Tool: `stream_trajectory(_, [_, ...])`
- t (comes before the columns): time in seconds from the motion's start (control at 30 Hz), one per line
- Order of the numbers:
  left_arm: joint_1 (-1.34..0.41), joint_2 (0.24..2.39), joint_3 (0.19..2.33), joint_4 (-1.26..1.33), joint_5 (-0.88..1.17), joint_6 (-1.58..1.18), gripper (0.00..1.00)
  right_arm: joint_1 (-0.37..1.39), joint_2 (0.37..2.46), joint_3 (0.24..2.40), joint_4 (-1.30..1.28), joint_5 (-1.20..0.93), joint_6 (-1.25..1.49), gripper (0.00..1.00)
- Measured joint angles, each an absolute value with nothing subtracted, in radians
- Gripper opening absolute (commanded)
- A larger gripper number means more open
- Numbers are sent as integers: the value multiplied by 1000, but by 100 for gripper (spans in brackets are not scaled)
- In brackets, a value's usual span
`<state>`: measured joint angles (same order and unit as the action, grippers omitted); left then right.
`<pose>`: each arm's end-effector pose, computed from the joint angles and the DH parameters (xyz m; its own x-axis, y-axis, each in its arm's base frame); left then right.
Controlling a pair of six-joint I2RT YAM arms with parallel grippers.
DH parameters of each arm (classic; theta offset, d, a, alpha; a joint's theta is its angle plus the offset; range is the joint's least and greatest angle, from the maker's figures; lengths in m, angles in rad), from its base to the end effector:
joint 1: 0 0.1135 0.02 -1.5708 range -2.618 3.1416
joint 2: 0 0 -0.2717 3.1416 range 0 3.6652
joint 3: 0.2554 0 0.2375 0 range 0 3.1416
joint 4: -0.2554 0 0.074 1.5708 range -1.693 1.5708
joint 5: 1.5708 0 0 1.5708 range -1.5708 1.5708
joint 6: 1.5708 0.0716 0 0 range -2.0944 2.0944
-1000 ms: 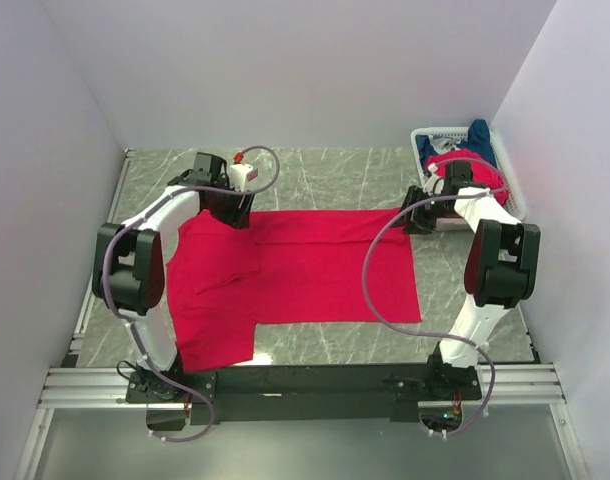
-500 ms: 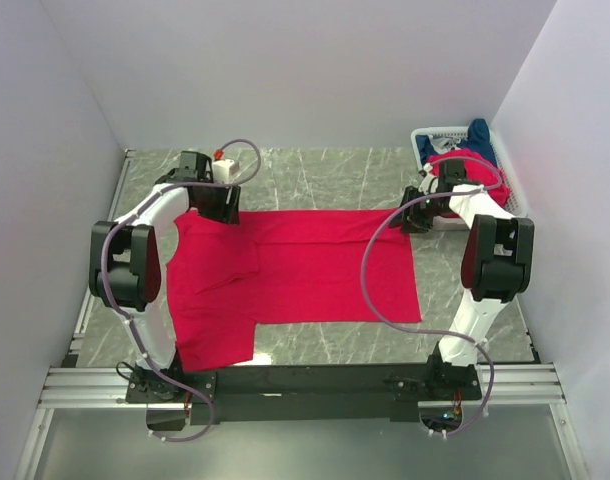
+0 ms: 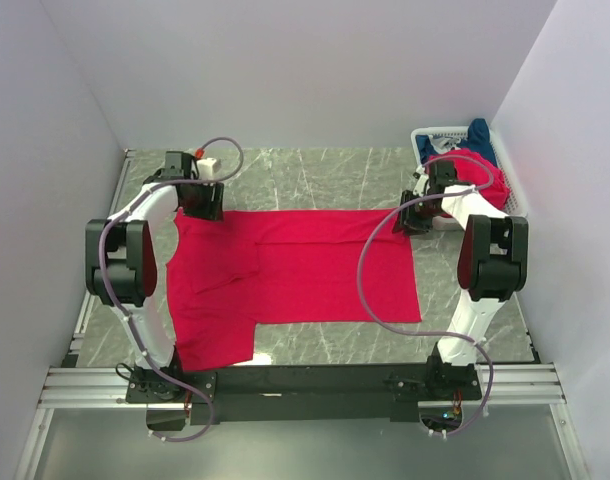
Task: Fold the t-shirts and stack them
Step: Fold the tshirt
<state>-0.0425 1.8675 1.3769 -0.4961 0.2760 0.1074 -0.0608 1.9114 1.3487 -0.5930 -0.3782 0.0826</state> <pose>0.4080 -0.0369 0.1988 -0.8082 0.1376 -0.5726 0.2793 0.9456 -0.1669 0.3947 0.0025 0.1691 -0.9179 0.1327 -0.3740 -0.0165 0.9289 0.3700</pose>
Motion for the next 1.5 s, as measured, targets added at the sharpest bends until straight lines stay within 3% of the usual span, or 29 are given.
stream_trajectory(0.27, [2,1944,1379,-498,237,110,61,-18,1882,1340,-606,-250,-88,42])
stream_trajectory(0.67, [19,1949,1378,-501,237,114,61,38,1883,1398,-683,-222,-328,44])
stream_trajectory(1.03, [27,1969,1378,-505,237,119,61,55,1943,1408,-730,-221,-412,44])
stream_trajectory(1.2, [31,1975,1378,-505,237,119,61,55,1953,1408,-731,-221,-427,35])
stream_trajectory(1.5, [36,1980,1378,-505,237,119,61,55,1954,1408,-729,-200,-455,40])
